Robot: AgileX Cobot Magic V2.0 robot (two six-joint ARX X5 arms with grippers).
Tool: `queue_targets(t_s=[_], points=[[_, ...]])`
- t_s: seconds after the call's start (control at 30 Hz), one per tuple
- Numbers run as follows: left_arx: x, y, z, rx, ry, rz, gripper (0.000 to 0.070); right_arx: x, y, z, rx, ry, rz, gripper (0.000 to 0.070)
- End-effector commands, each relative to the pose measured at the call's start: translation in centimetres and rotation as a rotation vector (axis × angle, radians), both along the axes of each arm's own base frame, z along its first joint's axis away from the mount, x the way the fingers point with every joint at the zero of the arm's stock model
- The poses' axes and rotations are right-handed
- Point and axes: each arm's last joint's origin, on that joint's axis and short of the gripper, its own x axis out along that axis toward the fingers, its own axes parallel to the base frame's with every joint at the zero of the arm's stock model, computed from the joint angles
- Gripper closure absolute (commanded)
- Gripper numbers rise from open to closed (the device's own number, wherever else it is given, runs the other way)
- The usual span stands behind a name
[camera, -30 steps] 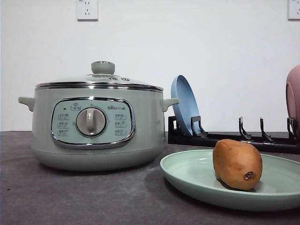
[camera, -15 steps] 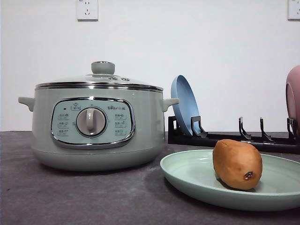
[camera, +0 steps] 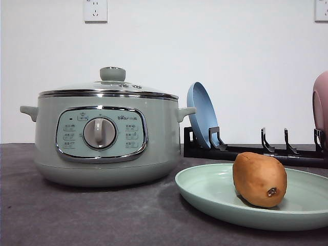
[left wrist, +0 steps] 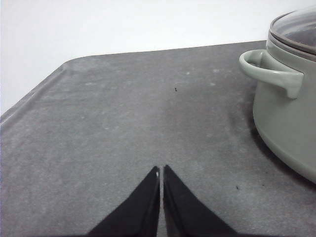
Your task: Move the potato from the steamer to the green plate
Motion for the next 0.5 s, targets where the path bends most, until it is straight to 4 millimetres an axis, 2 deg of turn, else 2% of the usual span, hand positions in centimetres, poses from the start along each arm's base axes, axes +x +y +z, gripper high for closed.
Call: queue_targets(t_s=[0.0,0.47], points=[[0.07,0.03,-0.74,-0.006,0.025,0.004,0.0697,0.02,0.02,-0.02,0.003,-0.009,0.002,0.0700],[0.07,0.03,-0.74,-0.006,0.025,0.004,0.0697,0.02,0.02,-0.02,0.003,-0.009,0.002,0.0700]])
